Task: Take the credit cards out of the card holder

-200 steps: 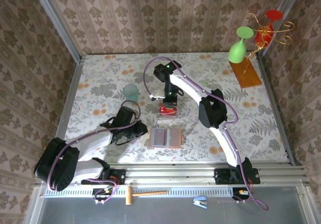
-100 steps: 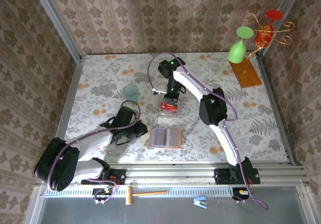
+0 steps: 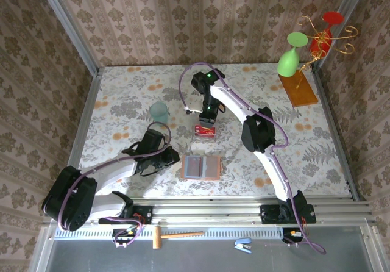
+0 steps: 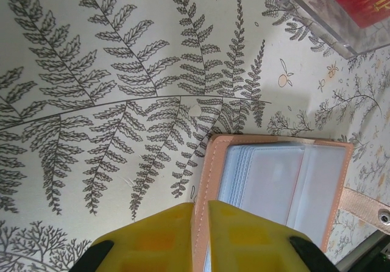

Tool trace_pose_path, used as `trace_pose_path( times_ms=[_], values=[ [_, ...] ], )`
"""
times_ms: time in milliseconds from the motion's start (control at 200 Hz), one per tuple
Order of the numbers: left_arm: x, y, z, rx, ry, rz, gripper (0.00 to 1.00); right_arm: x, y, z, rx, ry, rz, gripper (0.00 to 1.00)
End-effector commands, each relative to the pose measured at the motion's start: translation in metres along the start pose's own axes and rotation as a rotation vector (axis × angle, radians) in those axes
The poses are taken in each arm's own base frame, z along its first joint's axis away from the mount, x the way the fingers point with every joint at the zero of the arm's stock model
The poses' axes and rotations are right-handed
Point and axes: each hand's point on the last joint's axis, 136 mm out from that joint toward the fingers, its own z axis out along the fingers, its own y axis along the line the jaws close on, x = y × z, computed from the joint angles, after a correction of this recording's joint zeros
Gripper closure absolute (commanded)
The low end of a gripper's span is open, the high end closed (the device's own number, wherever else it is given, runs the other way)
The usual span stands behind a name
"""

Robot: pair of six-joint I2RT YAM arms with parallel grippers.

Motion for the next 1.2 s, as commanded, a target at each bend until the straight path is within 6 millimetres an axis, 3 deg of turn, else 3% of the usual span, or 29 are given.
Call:
trace_pose_path(
  times_ms=[0,225,365,930,1195],
  values=[
    [-0.005,-0.008,0.000,0.028,-0.003,0.001,0.86,0.001,-0.008,-0.029,0.099,-0.019,0.030,0.77],
    [-0.007,-0.014,0.002,0.056,-0.003,0.008,0.86,-0.004,-0.007,-0.045,0.181,-0.112,0.108,0.74],
    [-0.006,-0.018,0.003,0.067,0.002,0.018,0.86,-0.010,0.005,-0.049,0.203,-0.201,0.177,0.73],
    [0.011,-0.019,0.010,0.077,0.033,0.037,0.86,-0.030,0.091,-0.027,0.138,-0.439,0.532,0.74],
    [0.027,-0.019,0.017,0.071,0.057,0.049,0.86,-0.022,0.117,-0.028,0.001,-0.644,0.780,0.75]
  ],
)
